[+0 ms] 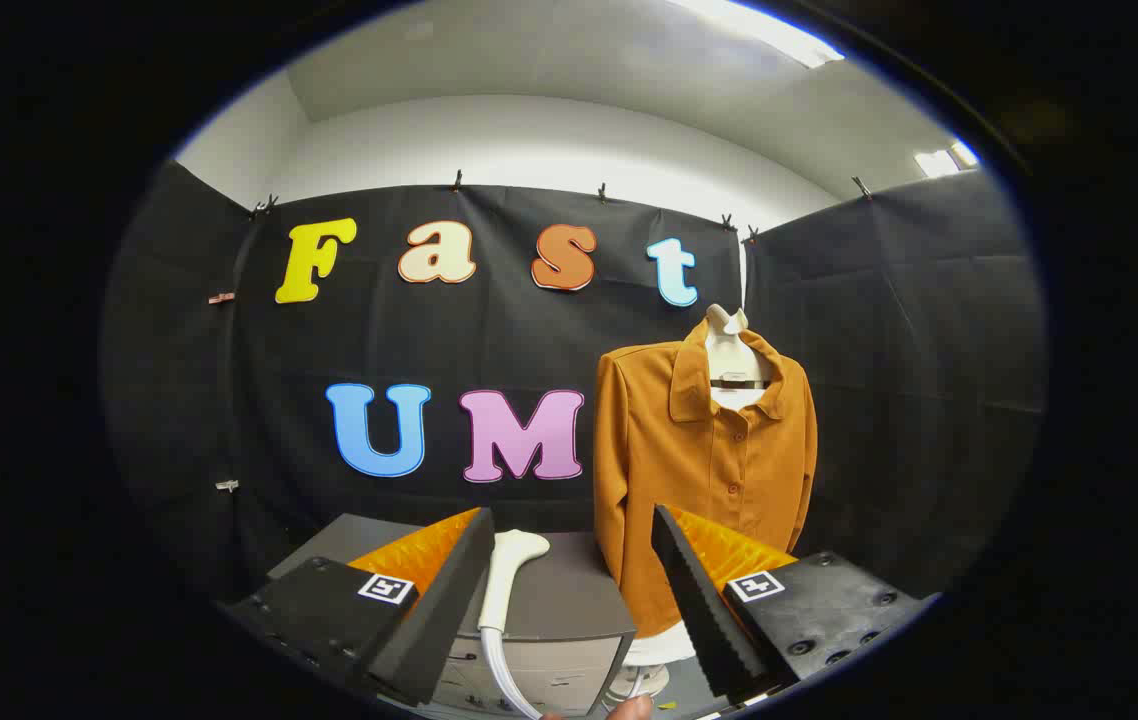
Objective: Iron the clothes twice with a garment steamer, once on the left side and once on the right side.
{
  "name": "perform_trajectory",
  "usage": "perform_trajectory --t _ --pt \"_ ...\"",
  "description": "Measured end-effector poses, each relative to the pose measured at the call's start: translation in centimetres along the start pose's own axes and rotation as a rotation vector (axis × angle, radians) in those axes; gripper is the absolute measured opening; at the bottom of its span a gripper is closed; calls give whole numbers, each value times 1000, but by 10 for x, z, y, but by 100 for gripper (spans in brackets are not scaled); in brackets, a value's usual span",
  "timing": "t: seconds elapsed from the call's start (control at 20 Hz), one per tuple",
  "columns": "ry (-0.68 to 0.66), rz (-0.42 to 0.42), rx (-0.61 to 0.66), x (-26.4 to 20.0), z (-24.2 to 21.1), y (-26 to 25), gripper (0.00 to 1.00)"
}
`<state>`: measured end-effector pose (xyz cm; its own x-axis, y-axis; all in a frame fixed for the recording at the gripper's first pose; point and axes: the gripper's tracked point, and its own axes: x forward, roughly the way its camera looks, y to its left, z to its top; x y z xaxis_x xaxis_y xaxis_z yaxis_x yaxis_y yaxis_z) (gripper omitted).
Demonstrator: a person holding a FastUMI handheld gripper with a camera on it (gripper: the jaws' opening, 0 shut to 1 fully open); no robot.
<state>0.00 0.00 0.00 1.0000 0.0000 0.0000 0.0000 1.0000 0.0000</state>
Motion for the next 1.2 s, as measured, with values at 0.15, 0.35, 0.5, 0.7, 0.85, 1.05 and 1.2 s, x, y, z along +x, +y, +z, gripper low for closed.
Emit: perform_trajectory --t 0.15,0.35,0.5,0.7,0.85,1.05,1.2 --pt "-3 -4 2 -3 2 0 98" --pt "-4 -4 3 -6 2 1 98" --pt "-7 -1 6 -7 3 3 98" --pt "-6 -2 15 -9 3 3 98" --pt "-5 2 16 -9 3 3 98" --pt "13 19 31 -5 -3 10 98" --pt "82 38 42 5 -24 22 98"
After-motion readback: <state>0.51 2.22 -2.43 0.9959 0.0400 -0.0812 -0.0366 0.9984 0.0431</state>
